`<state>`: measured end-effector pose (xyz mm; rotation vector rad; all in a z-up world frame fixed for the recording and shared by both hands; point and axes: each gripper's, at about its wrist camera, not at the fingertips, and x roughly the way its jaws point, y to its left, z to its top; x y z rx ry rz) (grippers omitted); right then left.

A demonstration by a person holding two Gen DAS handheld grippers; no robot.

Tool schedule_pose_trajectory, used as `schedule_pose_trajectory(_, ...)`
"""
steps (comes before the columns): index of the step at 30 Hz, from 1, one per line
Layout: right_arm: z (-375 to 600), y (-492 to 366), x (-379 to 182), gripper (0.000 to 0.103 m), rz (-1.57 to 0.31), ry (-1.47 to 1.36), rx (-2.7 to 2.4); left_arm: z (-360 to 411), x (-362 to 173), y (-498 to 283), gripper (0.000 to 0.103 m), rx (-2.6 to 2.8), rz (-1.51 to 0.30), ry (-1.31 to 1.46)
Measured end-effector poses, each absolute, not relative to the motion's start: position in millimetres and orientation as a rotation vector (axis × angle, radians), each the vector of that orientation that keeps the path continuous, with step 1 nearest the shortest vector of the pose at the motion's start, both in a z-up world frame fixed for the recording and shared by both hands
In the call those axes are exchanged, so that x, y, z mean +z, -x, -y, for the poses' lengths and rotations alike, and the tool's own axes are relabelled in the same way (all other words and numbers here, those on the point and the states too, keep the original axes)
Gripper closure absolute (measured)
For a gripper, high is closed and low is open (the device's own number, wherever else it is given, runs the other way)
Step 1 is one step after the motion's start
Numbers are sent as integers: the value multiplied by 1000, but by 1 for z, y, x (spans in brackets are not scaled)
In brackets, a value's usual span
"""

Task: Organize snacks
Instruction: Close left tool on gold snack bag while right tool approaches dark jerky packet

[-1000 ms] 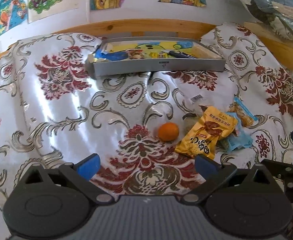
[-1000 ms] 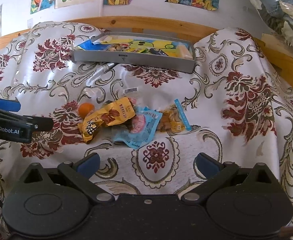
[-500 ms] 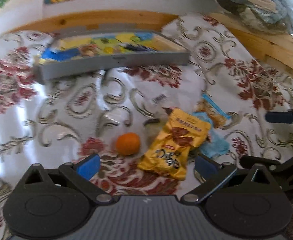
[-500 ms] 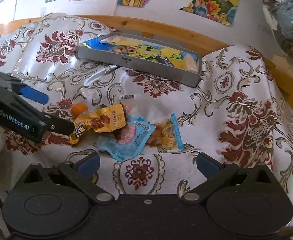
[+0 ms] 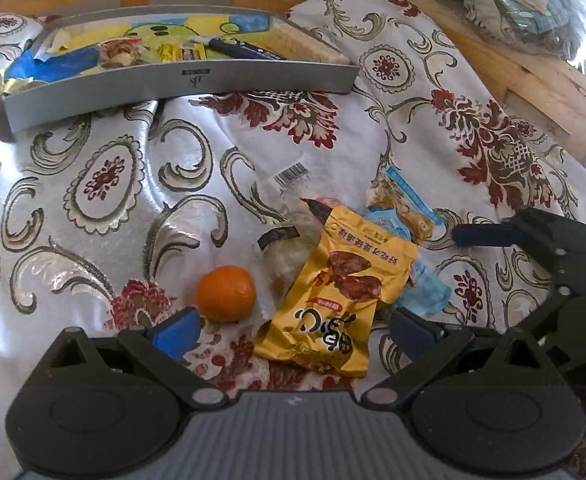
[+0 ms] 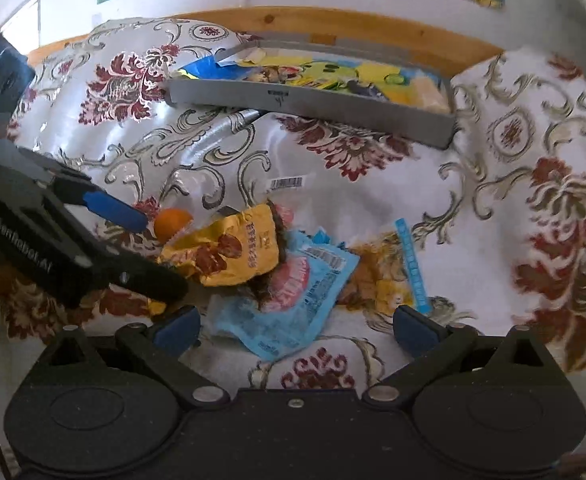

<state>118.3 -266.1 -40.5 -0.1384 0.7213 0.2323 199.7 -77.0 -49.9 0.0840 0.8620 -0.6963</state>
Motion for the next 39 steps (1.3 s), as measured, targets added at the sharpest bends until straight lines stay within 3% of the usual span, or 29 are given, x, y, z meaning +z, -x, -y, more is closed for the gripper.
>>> schedule_pose_trajectory(6, 269, -126, -48, 16, -759, 109, 239, 81, -52, -202, 1, -731, -875, -93)
schedule_pose_trajectory(13, 269, -113, -45, 45, -728, 170, 246, 78, -53, -201, 3, -743, -873, -79)
schedule_pose_trajectory(17, 278, -113, -44, 51, -731, 150, 229, 81, -52, -201, 6, -760, -872, -103)
schedule_pose_trajectory(20, 282, -113, -44, 52, -730, 144, 220, 88, -54, -200, 8, -774, -872, -142)
schedule_pose_trajectory(27, 286, -112, -45, 52, -729, 129, 217, 105, -59, -198, 37, -789, -855, -248)
schedule_pose_trajectory(30, 287, -111, -44, 51, -728, 126, 219, 105, -58, -198, 40, -781, -858, -231)
schedule_pose_trajectory(32, 288, -111, -44, 44, -728, 125, 227, 103, -58, -197, 42, -770, -858, -222)
schedule_pose_trajectory(39, 290, -113, -43, 34, -726, 124, 228, 84, -55, -196, 45, -612, -927, -83)
